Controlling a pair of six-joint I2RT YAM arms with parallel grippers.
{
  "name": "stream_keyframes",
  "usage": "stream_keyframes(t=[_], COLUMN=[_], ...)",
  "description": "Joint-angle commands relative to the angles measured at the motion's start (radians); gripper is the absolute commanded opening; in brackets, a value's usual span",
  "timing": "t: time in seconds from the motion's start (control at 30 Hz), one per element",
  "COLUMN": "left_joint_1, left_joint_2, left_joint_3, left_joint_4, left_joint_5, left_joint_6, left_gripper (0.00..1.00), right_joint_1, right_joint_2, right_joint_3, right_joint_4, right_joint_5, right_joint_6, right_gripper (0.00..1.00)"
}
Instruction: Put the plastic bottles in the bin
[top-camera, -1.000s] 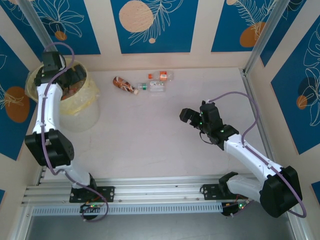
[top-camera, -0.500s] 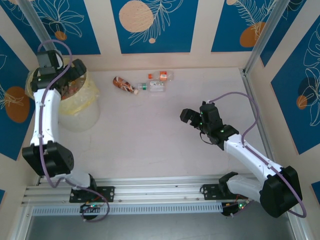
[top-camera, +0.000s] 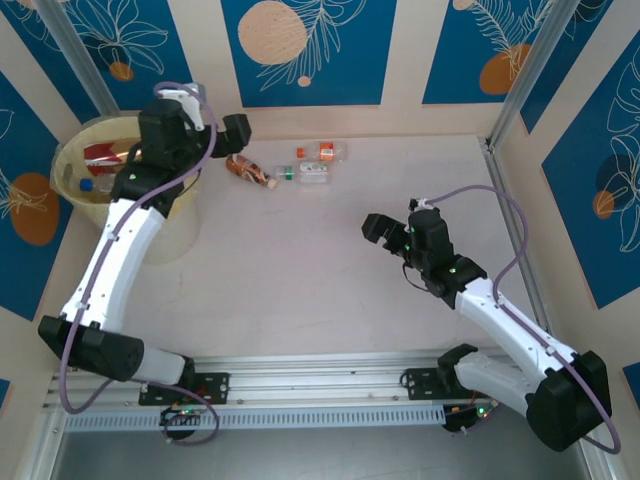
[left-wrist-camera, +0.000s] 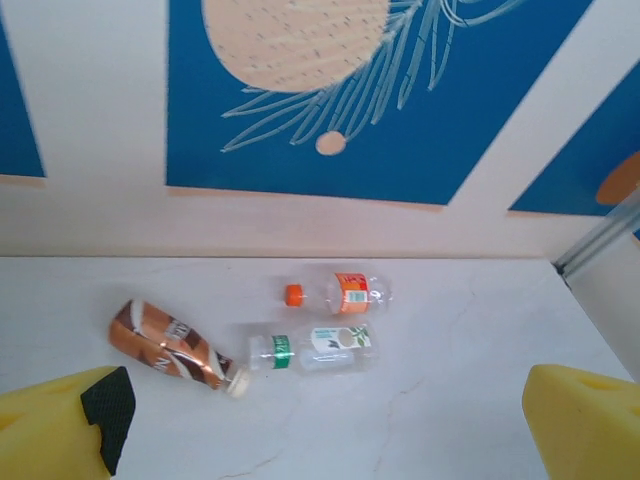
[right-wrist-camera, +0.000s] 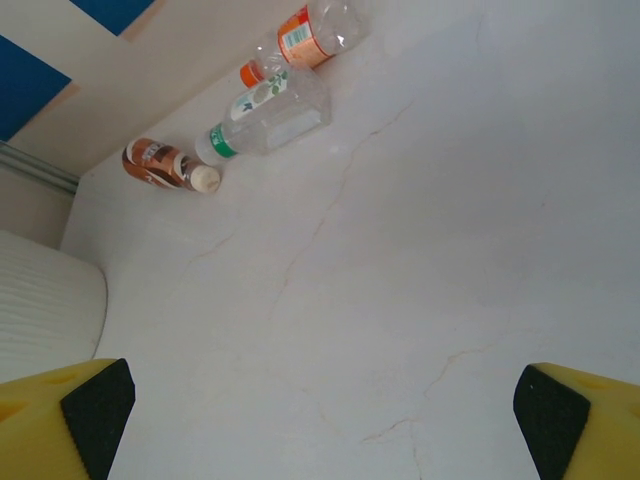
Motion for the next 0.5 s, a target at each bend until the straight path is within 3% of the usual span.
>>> stream_keyframes(t=[0.0, 0.27, 0.47], left_joint_1=[-0.062, -0.124, -0.125], left_joint_2=[0.044, 0.239, 0.417], left_joint_3=[-0.022, 0.024, 0.101], left_joint_4=[0.095, 0.136, 0.109], left_joint_5=[-0.037, -0.058, -0.220], left_joint_6=[0.000, -0.023, -0.119], left_gripper=[1.00, 1.00, 1.00], right_joint_1=[-0.004, -0.008, -0.008], right_joint_2=[-0.043, -0.103, -0.132], right_joint_3=[-0.027, -0.037, -0.043], right_joint_4=[0.005, -0.052, -0.084], right_joint_5=[0.014, 0.036, 0.039], right_joint_6=[0.004, 0.006, 0.012], right_gripper=[1.00, 1.00, 0.99])
